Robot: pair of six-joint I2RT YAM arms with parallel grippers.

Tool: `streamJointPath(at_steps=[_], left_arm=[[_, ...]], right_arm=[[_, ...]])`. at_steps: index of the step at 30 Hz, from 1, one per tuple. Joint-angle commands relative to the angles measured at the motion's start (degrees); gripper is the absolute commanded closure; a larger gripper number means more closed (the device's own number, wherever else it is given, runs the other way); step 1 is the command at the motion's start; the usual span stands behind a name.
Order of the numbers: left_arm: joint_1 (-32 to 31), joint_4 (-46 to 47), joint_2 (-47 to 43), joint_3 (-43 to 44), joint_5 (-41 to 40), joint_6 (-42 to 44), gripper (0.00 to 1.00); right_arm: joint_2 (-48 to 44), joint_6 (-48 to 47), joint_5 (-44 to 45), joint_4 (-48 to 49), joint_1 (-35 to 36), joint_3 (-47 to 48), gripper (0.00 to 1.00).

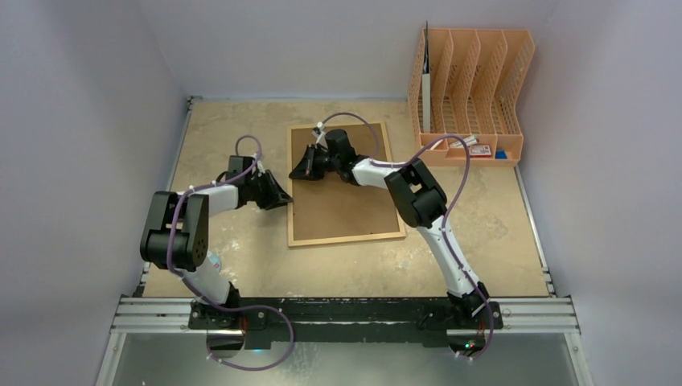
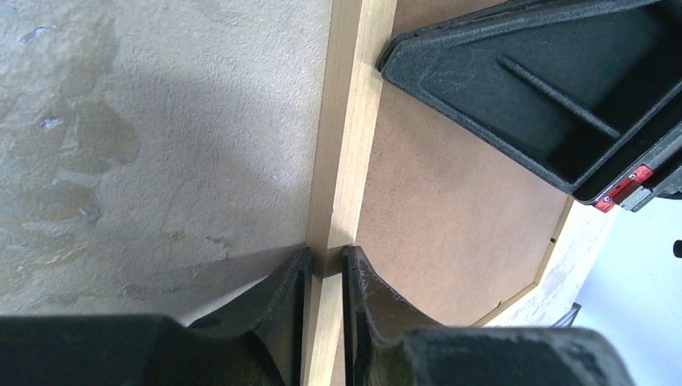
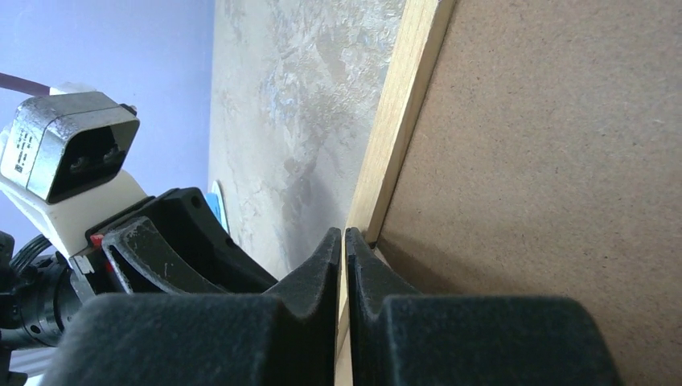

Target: Put the photo into the frame

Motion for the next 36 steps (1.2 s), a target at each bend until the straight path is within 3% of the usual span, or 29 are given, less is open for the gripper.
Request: streamJointPath(at_steps=[1,22,30,36], left_arm=[[-1.8,-8.2,0.9,-4.3,-1.5,0.9,0.96],[-1.8,-10.7,1.6,-3.1,-6.9,2.4,0.96],[-1.8,-10.6,1.3,-2.8,-6.5,2.4,0.95],[-1.8,-10.7,-0.2,-1.3,-5.9,3.3,0.86]], right_arm=[[-1.0,-3.1,4.1,-6.4,0.0,0.3,0.92],[-2.1,-5.7,6.2,-13.1,-0.7,-5.1,0.94],[-1.5,-6.5,8.6,-14.5,-0.9,-1.5,0.93],[-6.5,-5.8,6.9,-6.2,-1.0,-5.3,0.85]])
